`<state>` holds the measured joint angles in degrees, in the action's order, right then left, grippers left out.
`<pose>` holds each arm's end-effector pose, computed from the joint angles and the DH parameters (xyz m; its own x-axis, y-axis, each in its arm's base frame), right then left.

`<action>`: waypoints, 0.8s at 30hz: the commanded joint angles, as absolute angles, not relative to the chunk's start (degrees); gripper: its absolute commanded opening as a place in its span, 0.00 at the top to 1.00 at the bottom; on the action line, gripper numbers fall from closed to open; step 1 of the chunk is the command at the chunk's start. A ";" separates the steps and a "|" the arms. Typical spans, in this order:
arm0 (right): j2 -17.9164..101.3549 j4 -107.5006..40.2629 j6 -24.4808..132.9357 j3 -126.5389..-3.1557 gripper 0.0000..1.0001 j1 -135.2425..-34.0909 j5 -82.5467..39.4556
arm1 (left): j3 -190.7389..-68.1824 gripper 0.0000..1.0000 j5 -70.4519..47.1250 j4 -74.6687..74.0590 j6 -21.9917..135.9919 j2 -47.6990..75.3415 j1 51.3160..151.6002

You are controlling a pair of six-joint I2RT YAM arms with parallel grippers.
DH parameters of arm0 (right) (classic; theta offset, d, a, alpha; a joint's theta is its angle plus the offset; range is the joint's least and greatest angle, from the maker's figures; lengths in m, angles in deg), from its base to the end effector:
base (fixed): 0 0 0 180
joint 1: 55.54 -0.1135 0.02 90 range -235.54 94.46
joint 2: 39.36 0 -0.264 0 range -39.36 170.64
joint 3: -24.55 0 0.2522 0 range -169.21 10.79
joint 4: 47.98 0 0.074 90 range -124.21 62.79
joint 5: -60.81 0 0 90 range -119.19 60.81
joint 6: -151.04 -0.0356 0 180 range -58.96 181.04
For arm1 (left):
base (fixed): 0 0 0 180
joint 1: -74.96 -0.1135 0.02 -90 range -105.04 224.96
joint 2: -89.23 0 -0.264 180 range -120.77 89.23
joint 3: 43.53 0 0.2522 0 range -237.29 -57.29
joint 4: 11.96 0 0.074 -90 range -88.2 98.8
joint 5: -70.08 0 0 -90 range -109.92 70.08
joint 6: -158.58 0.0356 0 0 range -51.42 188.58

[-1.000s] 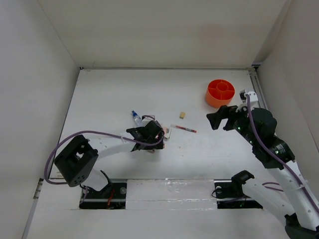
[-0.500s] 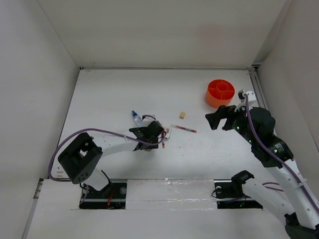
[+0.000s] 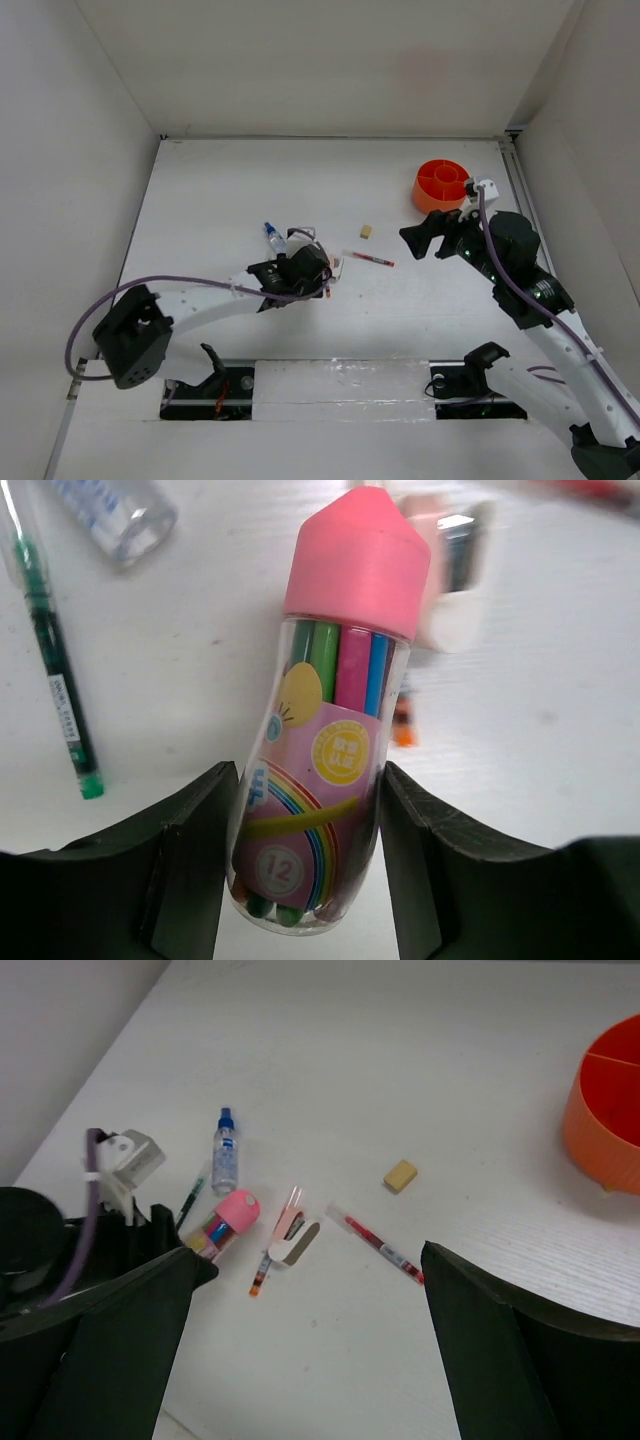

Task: Sort the stationery into containers
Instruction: Pick up the stationery from the center of the board, then place the stationery in the storage box.

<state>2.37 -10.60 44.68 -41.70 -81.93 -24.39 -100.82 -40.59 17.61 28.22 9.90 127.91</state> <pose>0.1413 0.0734 0.3695 -0.3366 0.1463 -0.9302 -0.4389 0.8496 0.2925 0.1736 -0.2091 0.1942 -0.7579 -0.0017 -0.6524 0.1625 0.9680 -0.1913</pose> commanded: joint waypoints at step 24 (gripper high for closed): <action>17.23 -49.07 21.41 -37.90 0.00 -89.81 -13.10 | -99.65 1.00 -22.13 -27.20 44.67 32.19 130.42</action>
